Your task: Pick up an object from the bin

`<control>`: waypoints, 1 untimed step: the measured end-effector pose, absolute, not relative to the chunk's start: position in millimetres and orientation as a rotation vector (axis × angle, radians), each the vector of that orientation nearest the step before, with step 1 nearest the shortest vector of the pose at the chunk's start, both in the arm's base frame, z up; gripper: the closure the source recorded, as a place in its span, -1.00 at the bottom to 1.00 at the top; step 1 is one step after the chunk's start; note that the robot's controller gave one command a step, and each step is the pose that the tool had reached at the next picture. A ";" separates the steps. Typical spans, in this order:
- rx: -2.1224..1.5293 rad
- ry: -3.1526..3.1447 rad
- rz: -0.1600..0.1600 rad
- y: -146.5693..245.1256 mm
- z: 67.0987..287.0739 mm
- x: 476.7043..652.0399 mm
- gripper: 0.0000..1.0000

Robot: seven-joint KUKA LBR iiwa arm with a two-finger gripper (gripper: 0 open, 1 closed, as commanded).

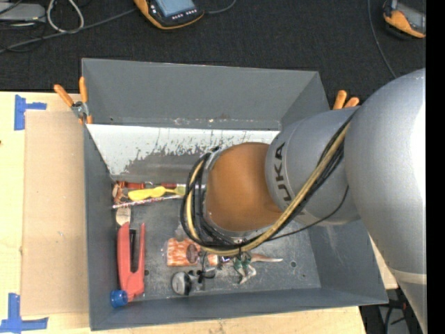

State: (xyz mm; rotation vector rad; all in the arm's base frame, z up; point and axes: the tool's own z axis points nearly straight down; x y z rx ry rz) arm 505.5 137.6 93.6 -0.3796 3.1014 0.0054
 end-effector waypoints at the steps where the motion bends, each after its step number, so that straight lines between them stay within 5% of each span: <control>1: -0.026 3.121 0.019 116.4 81.1 489.5 1.00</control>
Offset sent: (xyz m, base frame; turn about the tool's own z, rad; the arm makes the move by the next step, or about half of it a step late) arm 0.0000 0.0000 0.0000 0.0000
